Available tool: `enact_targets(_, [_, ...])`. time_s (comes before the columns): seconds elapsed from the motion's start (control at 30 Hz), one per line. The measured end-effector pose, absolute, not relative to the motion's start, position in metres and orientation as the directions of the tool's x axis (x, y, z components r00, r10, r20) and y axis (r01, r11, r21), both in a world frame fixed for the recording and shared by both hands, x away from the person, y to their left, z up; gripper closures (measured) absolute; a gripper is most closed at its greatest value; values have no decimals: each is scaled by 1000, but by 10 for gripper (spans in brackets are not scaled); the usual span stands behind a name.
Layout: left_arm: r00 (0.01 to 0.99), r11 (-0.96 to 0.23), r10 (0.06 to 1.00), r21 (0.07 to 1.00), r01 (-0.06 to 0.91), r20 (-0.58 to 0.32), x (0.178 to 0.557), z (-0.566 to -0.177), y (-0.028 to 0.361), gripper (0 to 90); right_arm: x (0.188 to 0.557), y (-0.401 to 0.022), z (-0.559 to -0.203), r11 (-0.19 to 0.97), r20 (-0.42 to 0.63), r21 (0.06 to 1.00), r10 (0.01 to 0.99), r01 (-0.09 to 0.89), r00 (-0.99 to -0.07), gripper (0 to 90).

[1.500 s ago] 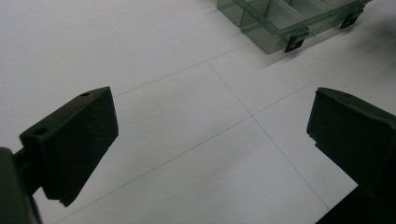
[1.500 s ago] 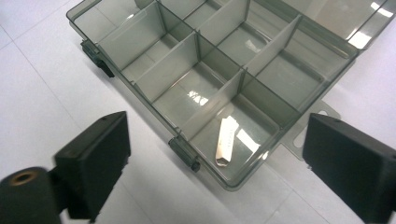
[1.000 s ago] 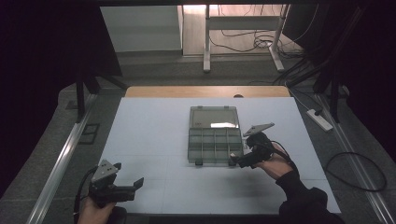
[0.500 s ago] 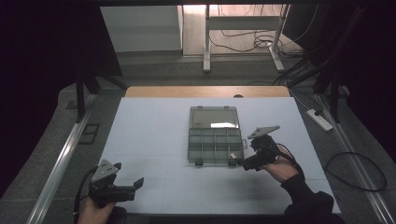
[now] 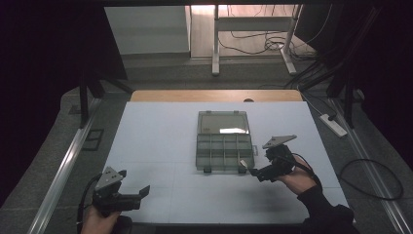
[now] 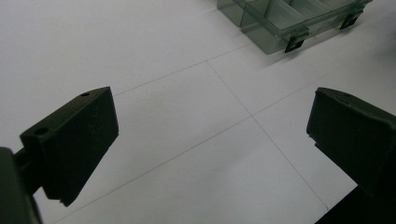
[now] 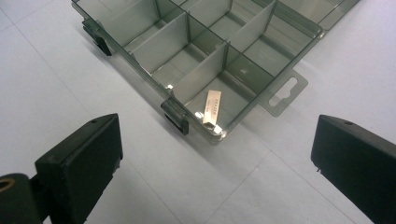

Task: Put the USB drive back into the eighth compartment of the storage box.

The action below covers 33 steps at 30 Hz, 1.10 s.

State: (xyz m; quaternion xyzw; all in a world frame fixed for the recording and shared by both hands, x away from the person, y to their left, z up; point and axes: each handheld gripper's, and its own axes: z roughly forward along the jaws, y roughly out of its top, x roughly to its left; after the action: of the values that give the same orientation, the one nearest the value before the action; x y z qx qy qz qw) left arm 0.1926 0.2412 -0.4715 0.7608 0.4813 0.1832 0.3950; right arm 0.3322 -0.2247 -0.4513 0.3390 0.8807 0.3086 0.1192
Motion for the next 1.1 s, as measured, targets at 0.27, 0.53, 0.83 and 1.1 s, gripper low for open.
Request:
enact_targets(0.27, [469,-224,877,777,588,-103,193,-471,241,22,327,-230,-450,576,-8,627,677,524,-736,26])
enact_targets(0.53, [470,-221,876,777,590,-108,193,-472,242,22,324,-237,-450,568,-7,629,688,531,-726,32])
enact_targets(0.83, [469,-221,876,776,591,-108,193,-472,242,22,319,-247,-447,549,-1,639,702,539,-713,35])
enact_targets(1.1, [469,-222,877,774,593,-108,193,-472,241,22,314,-256,-446,524,6,647,723,554,-691,23])
